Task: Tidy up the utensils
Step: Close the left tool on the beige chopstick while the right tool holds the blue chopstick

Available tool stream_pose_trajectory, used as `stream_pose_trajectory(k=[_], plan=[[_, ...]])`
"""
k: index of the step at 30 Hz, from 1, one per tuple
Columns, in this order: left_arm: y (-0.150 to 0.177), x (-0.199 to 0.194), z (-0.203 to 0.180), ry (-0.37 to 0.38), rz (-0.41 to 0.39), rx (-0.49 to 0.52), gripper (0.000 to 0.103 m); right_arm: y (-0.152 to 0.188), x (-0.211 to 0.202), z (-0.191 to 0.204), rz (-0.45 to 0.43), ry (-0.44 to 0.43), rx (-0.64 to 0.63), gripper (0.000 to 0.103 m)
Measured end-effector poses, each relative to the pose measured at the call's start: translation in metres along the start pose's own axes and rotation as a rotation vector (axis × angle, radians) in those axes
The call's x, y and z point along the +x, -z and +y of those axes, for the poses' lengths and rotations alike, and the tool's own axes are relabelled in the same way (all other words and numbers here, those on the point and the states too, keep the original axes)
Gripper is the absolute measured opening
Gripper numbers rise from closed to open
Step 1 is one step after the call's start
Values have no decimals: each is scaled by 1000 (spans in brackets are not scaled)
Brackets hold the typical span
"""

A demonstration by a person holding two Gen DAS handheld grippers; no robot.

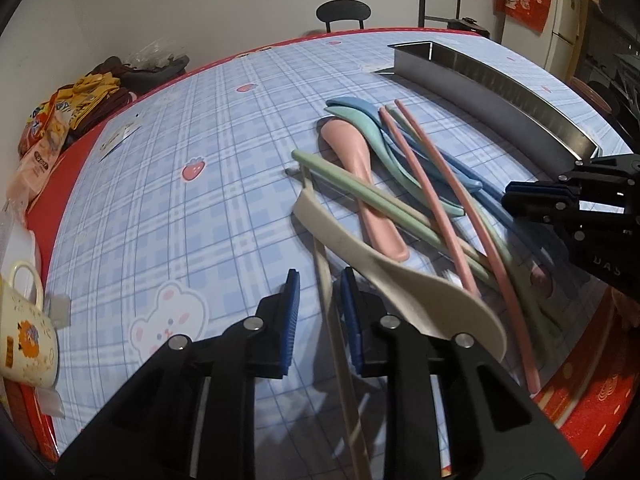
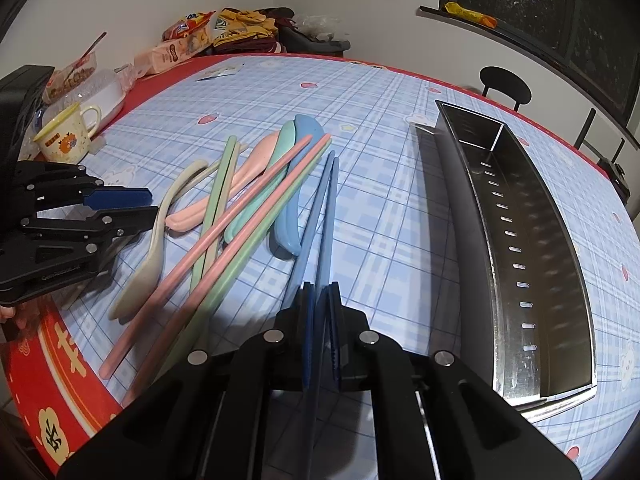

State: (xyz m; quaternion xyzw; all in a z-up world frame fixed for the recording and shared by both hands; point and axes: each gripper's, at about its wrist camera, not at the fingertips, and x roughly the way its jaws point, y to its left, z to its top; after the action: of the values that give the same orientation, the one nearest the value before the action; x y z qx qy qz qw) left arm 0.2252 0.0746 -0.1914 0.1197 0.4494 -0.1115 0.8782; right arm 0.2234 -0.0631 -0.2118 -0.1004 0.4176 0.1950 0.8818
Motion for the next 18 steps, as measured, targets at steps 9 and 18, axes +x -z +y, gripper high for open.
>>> stream_pose_trajectory(k=[9,18], plan=[[2,2,5,-3,-31,-43,32,-1,1,1,2,13,-7,8],[4,1,0,-31,-39,-27,32,-7,6,6,8,39,-26,8]])
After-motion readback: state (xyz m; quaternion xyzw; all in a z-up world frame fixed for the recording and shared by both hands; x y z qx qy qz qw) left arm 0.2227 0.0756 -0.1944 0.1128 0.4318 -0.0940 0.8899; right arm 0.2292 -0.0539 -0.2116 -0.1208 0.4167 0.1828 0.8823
